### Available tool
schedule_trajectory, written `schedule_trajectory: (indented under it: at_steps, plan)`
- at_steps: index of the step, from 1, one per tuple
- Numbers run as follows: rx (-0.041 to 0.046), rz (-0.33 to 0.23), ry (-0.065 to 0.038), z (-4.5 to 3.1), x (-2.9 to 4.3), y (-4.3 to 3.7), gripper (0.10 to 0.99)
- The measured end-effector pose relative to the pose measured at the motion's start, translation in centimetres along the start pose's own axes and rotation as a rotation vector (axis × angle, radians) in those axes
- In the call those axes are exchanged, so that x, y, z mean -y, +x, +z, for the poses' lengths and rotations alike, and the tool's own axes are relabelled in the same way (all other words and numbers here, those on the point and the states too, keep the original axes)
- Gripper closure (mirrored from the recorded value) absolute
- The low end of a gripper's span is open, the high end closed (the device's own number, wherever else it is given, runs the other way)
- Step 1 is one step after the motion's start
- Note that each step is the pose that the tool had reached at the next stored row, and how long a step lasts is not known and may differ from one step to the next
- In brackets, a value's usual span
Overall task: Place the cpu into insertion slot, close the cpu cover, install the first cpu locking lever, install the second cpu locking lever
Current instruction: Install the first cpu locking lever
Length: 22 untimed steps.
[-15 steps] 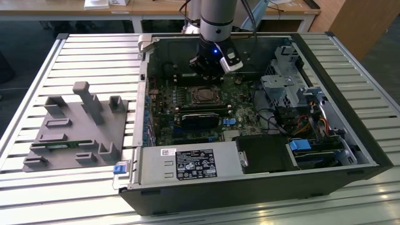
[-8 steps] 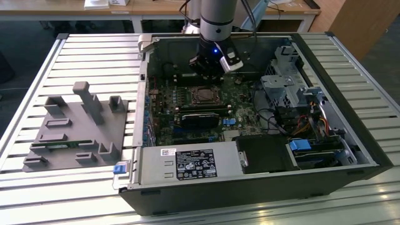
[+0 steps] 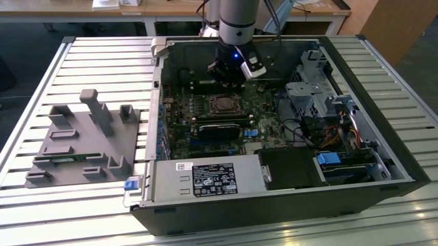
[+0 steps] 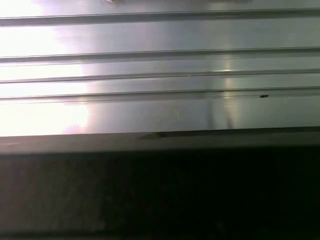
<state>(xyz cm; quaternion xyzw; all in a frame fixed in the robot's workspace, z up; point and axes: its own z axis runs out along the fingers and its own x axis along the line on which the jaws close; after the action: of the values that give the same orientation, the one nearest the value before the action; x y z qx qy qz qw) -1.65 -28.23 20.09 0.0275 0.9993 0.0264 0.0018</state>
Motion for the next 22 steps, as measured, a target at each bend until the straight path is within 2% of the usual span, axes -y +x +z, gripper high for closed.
schedule_trajectory:
  at_steps: [22]
  plan:
    - [0.0, 0.0, 0.003, 0.41, 0.01, -0.04, 0.98]
